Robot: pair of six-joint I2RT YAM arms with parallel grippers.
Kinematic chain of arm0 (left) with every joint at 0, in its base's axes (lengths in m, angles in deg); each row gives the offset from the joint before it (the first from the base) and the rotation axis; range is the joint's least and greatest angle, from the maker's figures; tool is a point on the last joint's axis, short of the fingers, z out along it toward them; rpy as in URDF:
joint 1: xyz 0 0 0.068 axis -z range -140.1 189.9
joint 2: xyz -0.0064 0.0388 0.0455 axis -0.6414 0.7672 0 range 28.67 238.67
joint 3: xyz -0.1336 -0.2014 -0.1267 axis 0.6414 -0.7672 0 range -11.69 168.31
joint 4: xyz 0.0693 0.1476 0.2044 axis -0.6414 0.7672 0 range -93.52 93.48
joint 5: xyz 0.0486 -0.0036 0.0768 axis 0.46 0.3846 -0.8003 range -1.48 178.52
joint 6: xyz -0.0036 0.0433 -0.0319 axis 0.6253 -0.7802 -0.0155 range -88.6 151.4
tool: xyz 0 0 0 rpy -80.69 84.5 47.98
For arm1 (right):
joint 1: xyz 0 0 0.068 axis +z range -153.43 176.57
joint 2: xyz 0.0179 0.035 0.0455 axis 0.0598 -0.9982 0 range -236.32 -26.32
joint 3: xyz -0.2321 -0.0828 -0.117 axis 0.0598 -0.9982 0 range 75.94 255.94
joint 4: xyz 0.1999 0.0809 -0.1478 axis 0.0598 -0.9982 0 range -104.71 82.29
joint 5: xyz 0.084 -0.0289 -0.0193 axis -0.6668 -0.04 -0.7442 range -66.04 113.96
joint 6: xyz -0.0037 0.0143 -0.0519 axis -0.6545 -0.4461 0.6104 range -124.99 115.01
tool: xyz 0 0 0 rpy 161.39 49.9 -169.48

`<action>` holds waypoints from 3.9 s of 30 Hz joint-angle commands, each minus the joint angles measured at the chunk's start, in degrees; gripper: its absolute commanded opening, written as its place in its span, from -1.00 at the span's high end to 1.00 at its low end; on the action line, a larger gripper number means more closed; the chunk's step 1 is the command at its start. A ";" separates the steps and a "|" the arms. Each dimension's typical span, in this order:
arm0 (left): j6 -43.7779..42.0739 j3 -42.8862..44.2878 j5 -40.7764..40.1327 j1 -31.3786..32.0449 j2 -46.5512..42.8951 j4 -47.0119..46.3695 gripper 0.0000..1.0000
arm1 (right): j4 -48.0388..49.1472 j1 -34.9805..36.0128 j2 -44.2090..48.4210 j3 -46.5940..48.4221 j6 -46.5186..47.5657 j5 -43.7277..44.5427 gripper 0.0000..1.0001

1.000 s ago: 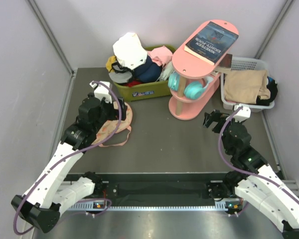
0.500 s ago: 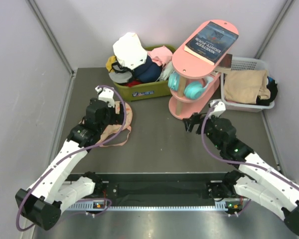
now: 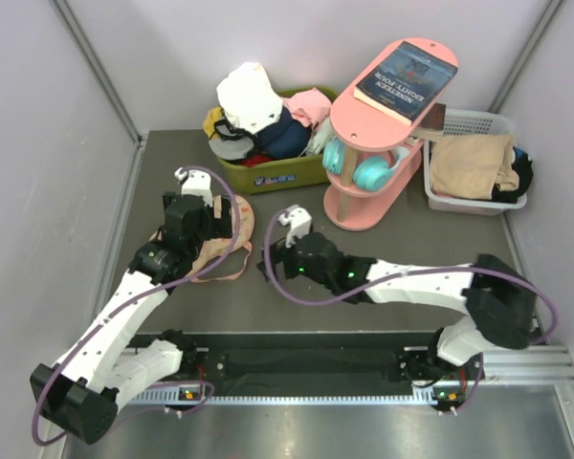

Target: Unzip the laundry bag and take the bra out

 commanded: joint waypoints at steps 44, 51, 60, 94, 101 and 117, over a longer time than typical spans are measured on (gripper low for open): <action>0.71 -0.93 -2.30 -0.30 -5.13 -2.43 -0.98 | -18.69 2.56 -43.61 39.99 -15.31 5.74 0.74; 0.54 -1.11 -3.00 -0.39 -4.87 -2.43 -0.98 | -17.89 0.46 -36.76 34.28 -14.96 5.47 1.00; 0.18 -1.28 -4.23 -0.39 -4.08 -2.61 -0.98 | -21.49 -4.37 -21.29 16.29 -13.56 10.73 1.00; 25.93 -16.92 13.35 -0.30 4.89 -12.80 -0.98 | -16.57 -9.13 -2.46 -0.45 -12.59 -3.14 -0.40; 28.57 -22.81 15.70 -0.30 4.27 -16.66 -0.98 | -17.72 -8.78 -11.25 3.51 -12.15 -2.35 -0.40; 36.48 -33.89 29.51 -0.21 -10.05 -22.21 -0.98 | -13.94 -9.56 -21.45 13.97 -9.16 -3.75 -0.42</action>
